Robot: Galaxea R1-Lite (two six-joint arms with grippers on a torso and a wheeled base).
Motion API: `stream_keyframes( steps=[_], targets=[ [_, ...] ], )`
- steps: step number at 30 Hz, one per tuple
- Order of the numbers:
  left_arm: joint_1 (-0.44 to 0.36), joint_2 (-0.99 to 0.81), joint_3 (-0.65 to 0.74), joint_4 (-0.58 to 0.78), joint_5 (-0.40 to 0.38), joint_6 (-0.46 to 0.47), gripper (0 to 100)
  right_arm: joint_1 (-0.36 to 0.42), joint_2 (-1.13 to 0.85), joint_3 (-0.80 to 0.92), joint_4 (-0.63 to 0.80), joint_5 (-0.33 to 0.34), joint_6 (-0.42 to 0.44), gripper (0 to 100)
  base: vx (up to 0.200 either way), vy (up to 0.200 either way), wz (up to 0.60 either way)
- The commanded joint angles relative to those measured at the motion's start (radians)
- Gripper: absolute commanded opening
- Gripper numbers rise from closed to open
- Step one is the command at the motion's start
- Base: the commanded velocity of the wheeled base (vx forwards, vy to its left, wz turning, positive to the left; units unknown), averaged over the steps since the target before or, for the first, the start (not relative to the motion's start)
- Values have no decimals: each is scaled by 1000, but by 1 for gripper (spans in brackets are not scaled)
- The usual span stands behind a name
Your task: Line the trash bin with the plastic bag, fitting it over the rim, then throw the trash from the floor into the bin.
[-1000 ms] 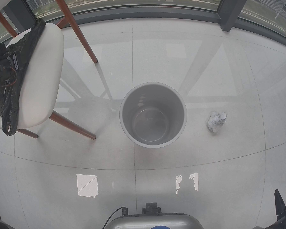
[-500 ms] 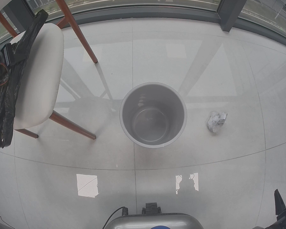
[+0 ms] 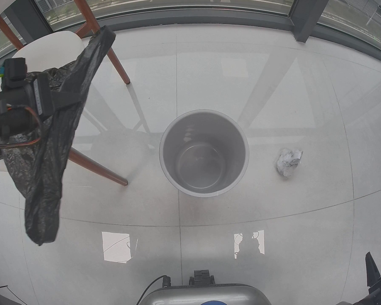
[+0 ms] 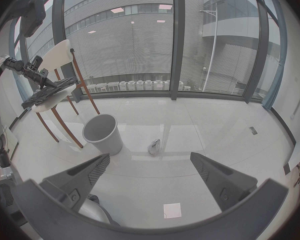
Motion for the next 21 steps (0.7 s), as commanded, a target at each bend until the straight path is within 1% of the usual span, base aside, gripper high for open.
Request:
stream_keyframes(
  steps=[1,4,8,10,13,15,17,20,21],
  targets=[
    [-98,182,-30,-138,11,-1,0,0,-9,18,-2,1,5,100,0,0,0],
    [-147,265,-91,-198,20,-2,0,0,-9,18,0,-1,5,100,0,0,0],
    [-224,345,-186,-198,17,-16,0,0,-9,18,0,-1,5,100,0,0,0],
    [-256,370,-223,-200,16,-37,0,0,-9,18,-2,-1,5,100,0,0,0],
    [-333,409,-277,-203,13,-93,0,0,-9,18,0,-1,5,100,0,0,0],
    [-351,423,-290,-203,13,-117,0,0,-9,18,-2,-1,5,100,0,0,0],
    [-393,451,-318,-203,17,-151,0,0,-9,18,-2,-1,5,100,0,0,0],
    [-402,477,-344,-203,17,-171,0,0,-9,18,-2,-1,5,100,0,0,0],
    [-416,492,-361,-203,19,-180,0,0,-9,18,0,-1,5,100,0,0,0]
  ],
)
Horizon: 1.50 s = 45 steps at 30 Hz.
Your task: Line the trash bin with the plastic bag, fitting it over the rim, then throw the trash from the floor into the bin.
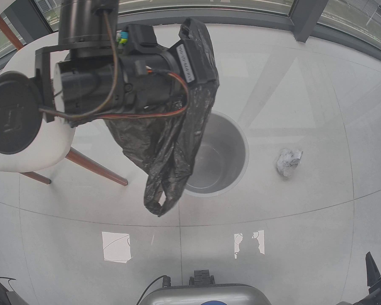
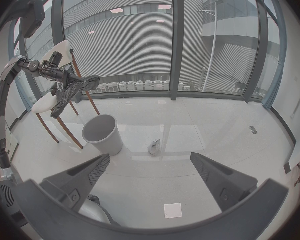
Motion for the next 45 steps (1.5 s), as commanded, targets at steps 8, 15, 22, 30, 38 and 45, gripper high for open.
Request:
stream_keyframes(
  steps=[8,15,22,30,38,45],
  targets=[
    [-74,133,-72,0,6,-35,0,0,-9,17,-1,0,0,100,0,0,0],
    [-97,184,-142,6,9,-37,0,0,-9,17,1,0,0,100,0,0,0],
    [-119,184,-144,15,29,-96,0,0,-9,17,-1,0,0,100,0,0,0],
    [-120,178,-145,18,41,-104,0,2,-5,17,1,0,0,100,0,0,0],
    [-203,175,-205,9,36,-126,0,6,1,17,-1,0,0,100,0,0,0],
    [-235,170,-230,122,79,-201,0,6,-1,17,1,0,0,100,0,0,0]
  ],
)
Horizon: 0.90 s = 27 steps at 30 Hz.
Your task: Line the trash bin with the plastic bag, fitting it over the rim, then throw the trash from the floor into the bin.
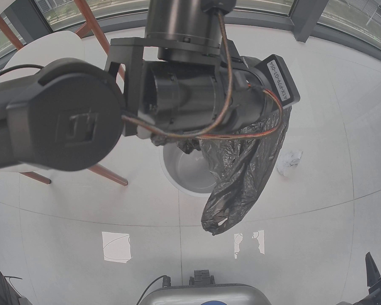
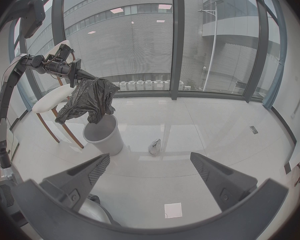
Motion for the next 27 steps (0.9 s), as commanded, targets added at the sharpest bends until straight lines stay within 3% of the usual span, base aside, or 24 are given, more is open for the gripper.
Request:
stream_keyframes(
  steps=[1,7,19,27],
  targets=[
    [-22,-16,-10,32,45,-53,0,1,-1,18,-2,1,0,100,0,0,0],
    [-19,-24,-4,72,56,-101,0,1,-2,18,0,1,0,100,0,0,0],
    [-16,-212,351,103,89,-128,0,-1,-5,18,-2,1,0,100,0,0,0],
    [-10,-294,392,112,92,-128,0,1,1,18,-2,1,0,100,0,0,0]
  ],
)
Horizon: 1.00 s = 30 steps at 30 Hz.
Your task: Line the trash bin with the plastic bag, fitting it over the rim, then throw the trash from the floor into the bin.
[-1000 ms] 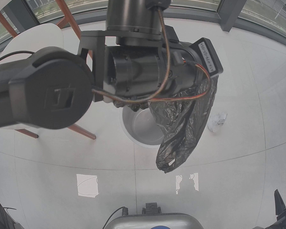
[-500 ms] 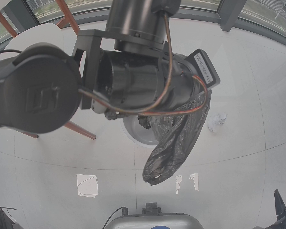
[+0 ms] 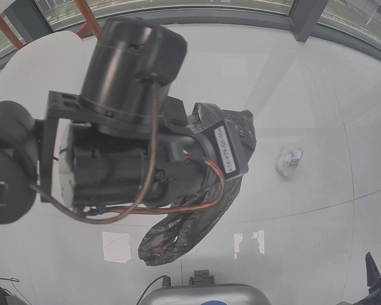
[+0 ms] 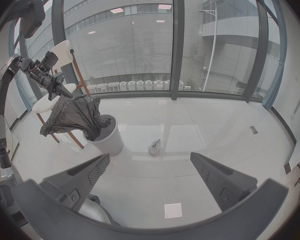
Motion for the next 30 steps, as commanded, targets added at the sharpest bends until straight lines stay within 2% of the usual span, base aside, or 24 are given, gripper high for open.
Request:
stream_keyframes(
  steps=[1,7,12,18,25,30],
  targets=[
    [9,-82,24,6,2,0,0,2,1,18,0,1,0,100,0,0,0],
    [21,-99,44,52,33,-4,0,2,1,18,-1,1,0,100,0,0,0],
    [29,-93,97,41,31,4,0,2,2,18,0,1,0,100,0,0,0],
    [71,-27,76,9,26,31,0,0,-5,18,0,1,0,100,0,0,0],
    [147,102,71,-269,25,158,0,-3,-9,18,-1,1,0,100,0,0,0],
    [160,183,76,-401,26,223,0,-3,-9,18,-1,-1,0,100,0,0,0]
  ],
)
